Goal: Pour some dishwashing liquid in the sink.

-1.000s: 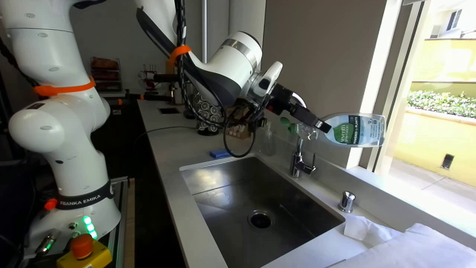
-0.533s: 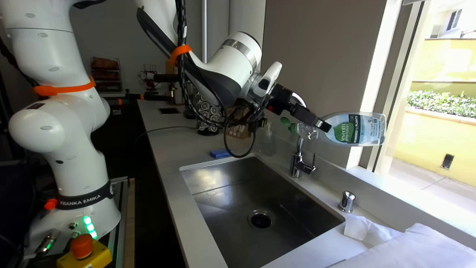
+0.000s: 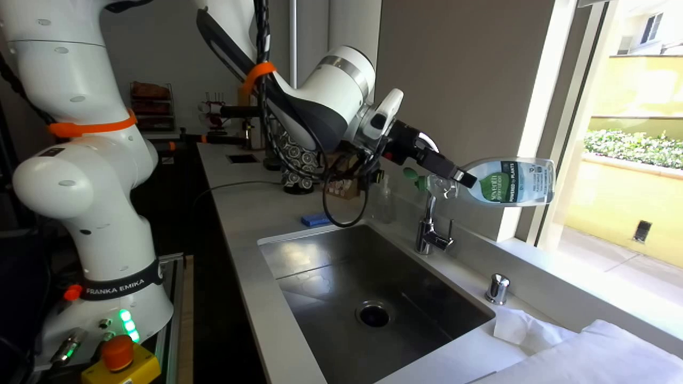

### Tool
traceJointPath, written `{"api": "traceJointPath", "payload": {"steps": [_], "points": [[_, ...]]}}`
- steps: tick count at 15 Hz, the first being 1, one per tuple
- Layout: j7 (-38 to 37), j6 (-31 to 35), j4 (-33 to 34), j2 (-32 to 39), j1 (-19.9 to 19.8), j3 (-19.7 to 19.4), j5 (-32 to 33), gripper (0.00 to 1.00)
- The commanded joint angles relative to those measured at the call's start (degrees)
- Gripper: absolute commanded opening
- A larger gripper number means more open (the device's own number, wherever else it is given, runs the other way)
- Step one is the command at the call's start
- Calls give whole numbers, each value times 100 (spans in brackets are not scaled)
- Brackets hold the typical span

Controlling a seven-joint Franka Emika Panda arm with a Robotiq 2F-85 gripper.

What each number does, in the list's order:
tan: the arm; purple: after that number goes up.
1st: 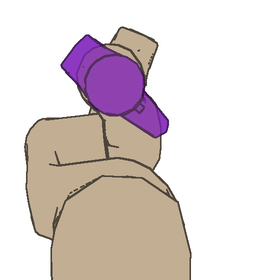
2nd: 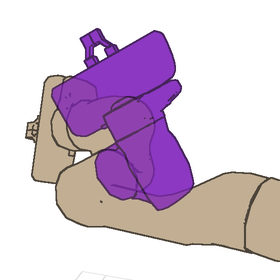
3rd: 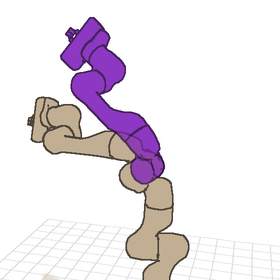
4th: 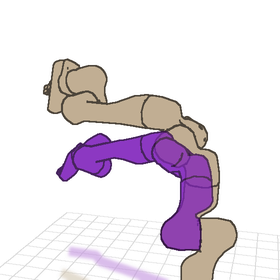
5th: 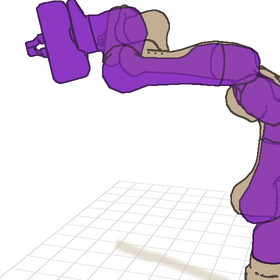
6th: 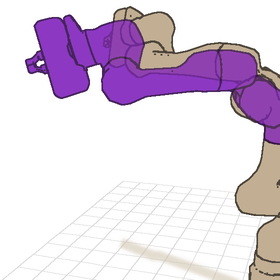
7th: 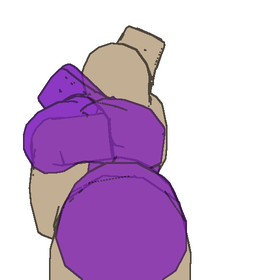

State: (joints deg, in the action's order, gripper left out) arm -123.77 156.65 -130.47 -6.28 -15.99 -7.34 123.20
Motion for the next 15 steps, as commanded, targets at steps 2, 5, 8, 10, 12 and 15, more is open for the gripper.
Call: {"api": "traceJointPath", "payload": {"steps": [2, 5, 8, 10, 12, 15], "points": [[-548, -346, -63, -135, 84, 61, 491, 31], [-683, -453, -77, -129, 95, 85, 621, 31], [-736, -521, -94, -127, 89, 106, 673, 31], [-737, -519, -100, -123, 81, 109, 671, 31], [-708, -482, -99, -119, 74, 103, 636, 31], [-597, -395, -86, -83, 52, 84, 516, 31]]}}
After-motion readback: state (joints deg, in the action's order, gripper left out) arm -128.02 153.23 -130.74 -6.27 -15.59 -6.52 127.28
